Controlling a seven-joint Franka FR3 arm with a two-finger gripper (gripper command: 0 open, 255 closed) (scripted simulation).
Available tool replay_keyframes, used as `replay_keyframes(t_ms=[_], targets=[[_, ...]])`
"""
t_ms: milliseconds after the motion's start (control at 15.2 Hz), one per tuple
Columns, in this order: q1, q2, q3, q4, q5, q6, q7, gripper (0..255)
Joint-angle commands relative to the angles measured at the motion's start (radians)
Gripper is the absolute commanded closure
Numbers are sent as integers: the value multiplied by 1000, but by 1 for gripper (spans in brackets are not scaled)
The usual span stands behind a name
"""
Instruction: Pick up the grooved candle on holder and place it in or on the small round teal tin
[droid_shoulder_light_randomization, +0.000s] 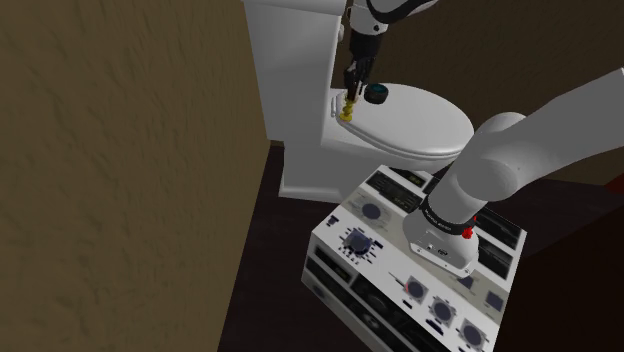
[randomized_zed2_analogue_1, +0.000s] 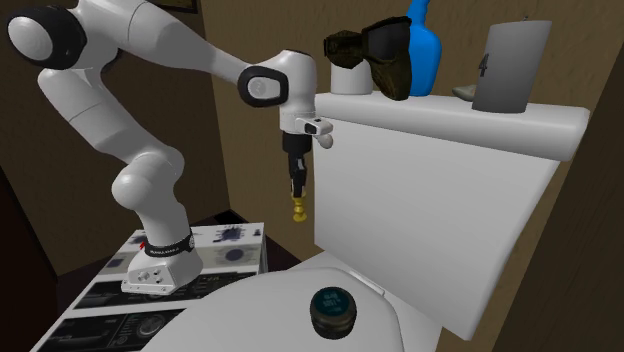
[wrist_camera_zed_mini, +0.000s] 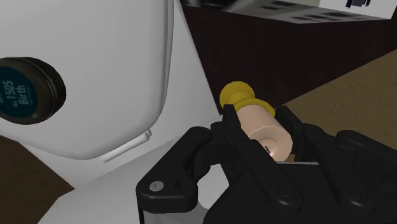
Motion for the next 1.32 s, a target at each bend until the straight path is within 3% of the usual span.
replay_keyframes(t_ms=[0,264,792,1254], targets=[[2,-8,3,24,2,-30,1,255],[2,-20,5,61,4,-79,0,255],[-75,71,-146,169,-63,-83,-196,255],[-121,204,-272,319,-75,-86,-373,255]])
